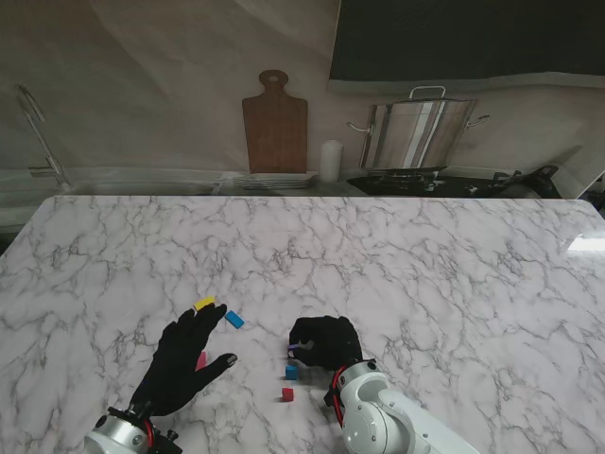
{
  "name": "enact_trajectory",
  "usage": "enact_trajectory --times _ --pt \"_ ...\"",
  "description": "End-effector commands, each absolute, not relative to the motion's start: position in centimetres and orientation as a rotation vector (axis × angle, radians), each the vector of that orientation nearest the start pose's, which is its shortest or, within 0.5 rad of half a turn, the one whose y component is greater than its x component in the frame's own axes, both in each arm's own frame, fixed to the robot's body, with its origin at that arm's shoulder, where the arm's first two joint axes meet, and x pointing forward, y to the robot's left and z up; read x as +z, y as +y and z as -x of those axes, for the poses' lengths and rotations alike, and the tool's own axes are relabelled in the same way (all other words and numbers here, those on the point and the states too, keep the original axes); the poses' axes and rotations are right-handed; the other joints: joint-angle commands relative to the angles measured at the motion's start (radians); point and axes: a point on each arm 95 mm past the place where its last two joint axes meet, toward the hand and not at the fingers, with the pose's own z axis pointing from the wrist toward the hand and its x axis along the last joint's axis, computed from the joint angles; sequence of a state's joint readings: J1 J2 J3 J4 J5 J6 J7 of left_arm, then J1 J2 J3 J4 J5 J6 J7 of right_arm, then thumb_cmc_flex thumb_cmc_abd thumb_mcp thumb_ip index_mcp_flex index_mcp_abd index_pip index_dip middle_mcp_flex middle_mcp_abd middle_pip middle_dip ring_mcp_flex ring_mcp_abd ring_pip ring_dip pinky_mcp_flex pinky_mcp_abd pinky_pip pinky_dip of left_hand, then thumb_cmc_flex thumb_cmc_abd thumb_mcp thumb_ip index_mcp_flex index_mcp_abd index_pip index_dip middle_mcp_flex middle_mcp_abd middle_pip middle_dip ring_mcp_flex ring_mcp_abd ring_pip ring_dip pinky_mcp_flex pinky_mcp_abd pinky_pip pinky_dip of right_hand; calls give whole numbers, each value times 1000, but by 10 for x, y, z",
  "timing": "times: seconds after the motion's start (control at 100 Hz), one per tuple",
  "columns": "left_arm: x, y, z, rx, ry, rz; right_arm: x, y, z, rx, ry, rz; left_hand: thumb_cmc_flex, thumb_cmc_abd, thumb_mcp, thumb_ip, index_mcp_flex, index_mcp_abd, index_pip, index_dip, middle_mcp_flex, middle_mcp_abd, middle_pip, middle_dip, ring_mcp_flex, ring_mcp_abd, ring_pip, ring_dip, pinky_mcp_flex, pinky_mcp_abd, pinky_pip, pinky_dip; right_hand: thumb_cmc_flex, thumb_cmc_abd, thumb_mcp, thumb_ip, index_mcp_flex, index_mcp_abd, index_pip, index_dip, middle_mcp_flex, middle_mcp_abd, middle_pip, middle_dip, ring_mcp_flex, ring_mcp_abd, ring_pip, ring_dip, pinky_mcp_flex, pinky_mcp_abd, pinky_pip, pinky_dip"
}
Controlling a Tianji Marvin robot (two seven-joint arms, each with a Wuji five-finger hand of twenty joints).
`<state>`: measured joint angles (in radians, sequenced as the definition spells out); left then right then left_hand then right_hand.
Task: Arrange dominoes in a row
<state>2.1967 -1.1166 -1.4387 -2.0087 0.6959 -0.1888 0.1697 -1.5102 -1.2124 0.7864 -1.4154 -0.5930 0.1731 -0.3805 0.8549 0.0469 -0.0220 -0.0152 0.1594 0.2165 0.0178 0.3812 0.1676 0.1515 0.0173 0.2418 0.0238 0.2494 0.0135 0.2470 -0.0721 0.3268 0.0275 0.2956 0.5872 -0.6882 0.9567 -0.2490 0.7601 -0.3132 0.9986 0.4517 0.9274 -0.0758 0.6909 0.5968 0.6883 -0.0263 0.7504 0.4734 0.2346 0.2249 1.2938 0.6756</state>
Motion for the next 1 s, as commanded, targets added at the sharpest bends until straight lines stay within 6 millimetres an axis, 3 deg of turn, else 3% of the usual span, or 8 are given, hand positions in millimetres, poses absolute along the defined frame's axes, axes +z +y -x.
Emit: enact_trajectory --times 0.0,0.25,0.99 --pt "-322 2 -235 -1868 1242 1576 -414 121 -341 -2262 -1765 2170 12 -13 2 11 -28 -3 7 10 -27 -14 -9 6 -13 -5 -7 -11 -11 -17 2 10 34 8 -1 -6 65 -123 52 34 12 -22 -17 5 17 -15 -9 -12 -7 -14 1 16" --pt "-322 2 -236 -1869 1244 1577 -416 120 -341 -2259 -1765 2173 11 -12 2 11 -28 -2 7 10 -28 -14 -9 6 -13 -6 -7 -11 -11 -17 2 10 30 12 -11 -13 67 -173 42 38 9 -19 -18 9 22 -18 -12 -11 -6 -14 1 16" --pt "-322 2 -236 -1869 1241 1577 -413 123 -341 -2207 -1807 2202 9 -13 1 11 -28 -2 6 10 -28 -14 -9 6 -13 -5 -7 -11 -11 -17 2 10 39 8 -9 -1 62 -119 42 40 0 -4 -7 20 9 -7 -12 -4 -6 -14 1 16"
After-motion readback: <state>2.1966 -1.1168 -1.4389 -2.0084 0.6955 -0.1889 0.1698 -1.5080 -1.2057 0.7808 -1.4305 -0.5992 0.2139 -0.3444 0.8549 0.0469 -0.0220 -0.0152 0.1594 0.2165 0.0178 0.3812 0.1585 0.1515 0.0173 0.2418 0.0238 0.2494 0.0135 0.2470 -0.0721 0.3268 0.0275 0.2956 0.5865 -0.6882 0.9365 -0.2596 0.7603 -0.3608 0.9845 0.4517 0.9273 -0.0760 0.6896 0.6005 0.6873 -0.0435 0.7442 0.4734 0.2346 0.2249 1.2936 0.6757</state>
